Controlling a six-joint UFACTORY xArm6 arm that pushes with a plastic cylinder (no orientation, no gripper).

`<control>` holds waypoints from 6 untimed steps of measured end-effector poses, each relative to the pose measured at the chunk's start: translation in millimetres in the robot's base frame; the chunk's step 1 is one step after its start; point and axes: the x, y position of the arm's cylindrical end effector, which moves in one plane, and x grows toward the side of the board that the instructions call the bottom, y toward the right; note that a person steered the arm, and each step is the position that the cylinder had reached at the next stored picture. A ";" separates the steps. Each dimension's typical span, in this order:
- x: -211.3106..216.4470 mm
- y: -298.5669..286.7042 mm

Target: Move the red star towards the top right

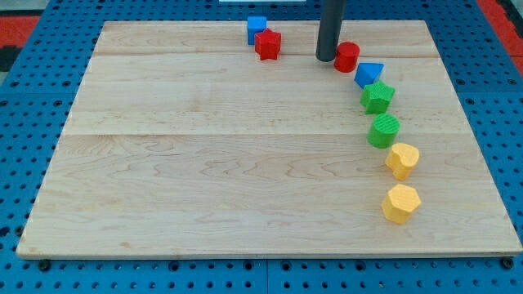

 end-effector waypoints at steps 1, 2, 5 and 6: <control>-0.7 5.5; 0.7 30.0; 54.4 -103.0; 9.4 -146.5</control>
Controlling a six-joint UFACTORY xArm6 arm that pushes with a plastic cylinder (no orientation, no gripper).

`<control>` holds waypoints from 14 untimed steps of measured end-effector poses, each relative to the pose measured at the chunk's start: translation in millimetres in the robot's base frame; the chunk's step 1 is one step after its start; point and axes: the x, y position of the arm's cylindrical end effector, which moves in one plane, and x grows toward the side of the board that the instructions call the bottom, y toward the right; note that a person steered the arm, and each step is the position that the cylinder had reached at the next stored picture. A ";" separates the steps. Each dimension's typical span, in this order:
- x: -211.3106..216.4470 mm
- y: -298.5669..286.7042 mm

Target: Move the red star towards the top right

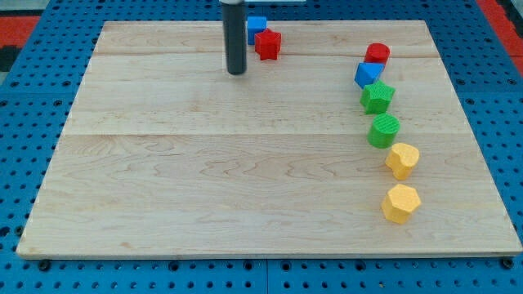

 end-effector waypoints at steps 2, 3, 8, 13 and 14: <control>-27.5 42.0; -28.6 104.5; -54.6 170.0; -83.1 241.5; -83.6 268.4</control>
